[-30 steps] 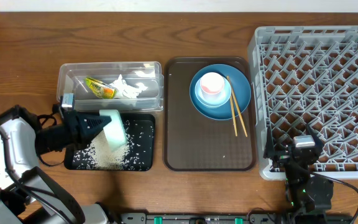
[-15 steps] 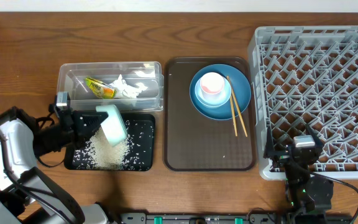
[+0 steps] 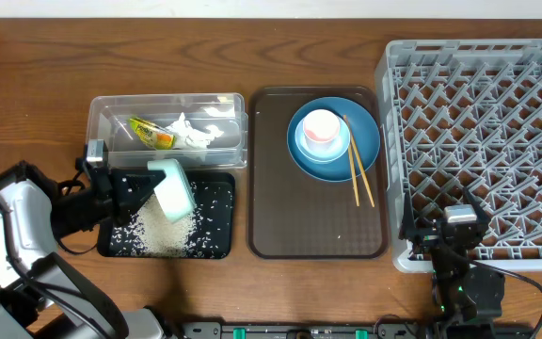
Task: Sort waste into correct bins and load items into the dishwasher rack
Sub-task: 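Tilt the green bowl with the left gripper to pour rice onto the black tray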
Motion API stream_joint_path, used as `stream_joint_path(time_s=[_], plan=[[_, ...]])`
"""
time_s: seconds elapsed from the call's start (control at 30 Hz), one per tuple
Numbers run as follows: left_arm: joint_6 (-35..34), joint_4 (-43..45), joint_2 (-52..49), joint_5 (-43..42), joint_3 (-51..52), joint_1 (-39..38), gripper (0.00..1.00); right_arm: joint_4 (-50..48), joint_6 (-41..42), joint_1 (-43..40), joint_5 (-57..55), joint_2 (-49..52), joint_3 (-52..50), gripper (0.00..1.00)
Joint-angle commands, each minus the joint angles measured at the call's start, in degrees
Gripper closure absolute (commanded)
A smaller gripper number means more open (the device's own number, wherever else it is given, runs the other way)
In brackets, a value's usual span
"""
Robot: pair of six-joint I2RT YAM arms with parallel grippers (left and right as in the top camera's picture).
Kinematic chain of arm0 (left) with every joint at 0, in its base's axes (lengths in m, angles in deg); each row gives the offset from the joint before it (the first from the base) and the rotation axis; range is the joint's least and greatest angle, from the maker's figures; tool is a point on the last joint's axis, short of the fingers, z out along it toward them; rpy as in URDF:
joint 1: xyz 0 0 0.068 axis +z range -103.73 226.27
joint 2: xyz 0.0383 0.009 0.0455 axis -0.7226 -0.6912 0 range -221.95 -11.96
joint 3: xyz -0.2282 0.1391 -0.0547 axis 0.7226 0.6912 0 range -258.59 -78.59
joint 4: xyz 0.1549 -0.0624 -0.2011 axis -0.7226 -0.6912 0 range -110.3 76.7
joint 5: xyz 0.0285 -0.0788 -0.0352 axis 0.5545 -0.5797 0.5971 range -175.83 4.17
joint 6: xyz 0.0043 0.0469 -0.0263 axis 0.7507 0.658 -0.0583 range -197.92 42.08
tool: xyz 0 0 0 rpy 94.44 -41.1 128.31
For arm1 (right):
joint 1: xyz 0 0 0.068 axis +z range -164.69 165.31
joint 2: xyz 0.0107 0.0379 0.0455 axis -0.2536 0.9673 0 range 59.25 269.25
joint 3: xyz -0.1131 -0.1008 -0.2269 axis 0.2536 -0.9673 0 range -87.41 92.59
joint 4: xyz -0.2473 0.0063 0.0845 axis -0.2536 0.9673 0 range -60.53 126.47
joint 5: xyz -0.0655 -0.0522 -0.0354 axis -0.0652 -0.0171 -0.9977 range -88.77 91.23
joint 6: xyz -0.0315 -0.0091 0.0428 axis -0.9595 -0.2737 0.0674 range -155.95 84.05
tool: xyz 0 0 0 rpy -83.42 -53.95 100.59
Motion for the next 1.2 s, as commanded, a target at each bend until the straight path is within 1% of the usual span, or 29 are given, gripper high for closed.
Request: stream_joint_path(time_s=[0.0,0.17,0.4,0.5,0.6,0.83,1.07,1.17], plan=[[2.9,-1.3,-0.1,-0.9,0.3,-0.3,0.94,0.3,-0.2,0.7,-0.3,0.0,-0.1,0.01],[3.3,-1.1,0.0,-0.3,0.3,-0.5,0.94,0.3,-0.2,0.7,-0.3,0.0,-0.1,0.01],[3.9,2.8,0.0,5.9,0.3,-0.5,0.94,0.3,-0.2,0.7,-0.3,0.0,-0.1,0.01],[3.3,2.7,0.0,5.0,0.3,-0.5,0.94,0.2,-0.2,0.7,-0.3,0.0,-0.1,0.01],[-0.2,2.6,0.0,4.5,0.3,-0.5,0.94,0.3,-0.2,0.7,-0.3,0.0,-0.1,0.01],[-0.4,2.4,0.1,4.4,0.3,-2.4,0.94,0.3,-0.2,0.7,-0.3,0.0,-0.1,0.01],[-0.4,2.6,0.1,2.7,-0.1,-4.8,0.94,0.3,-0.2,0.7,-0.3,0.0,-0.1,0.01],[-1.4,2.7,0.1,2.6,-0.7,-5.4,0.94,0.3,-0.2,0.7,-0.3,0.0,-0.1,0.01]])
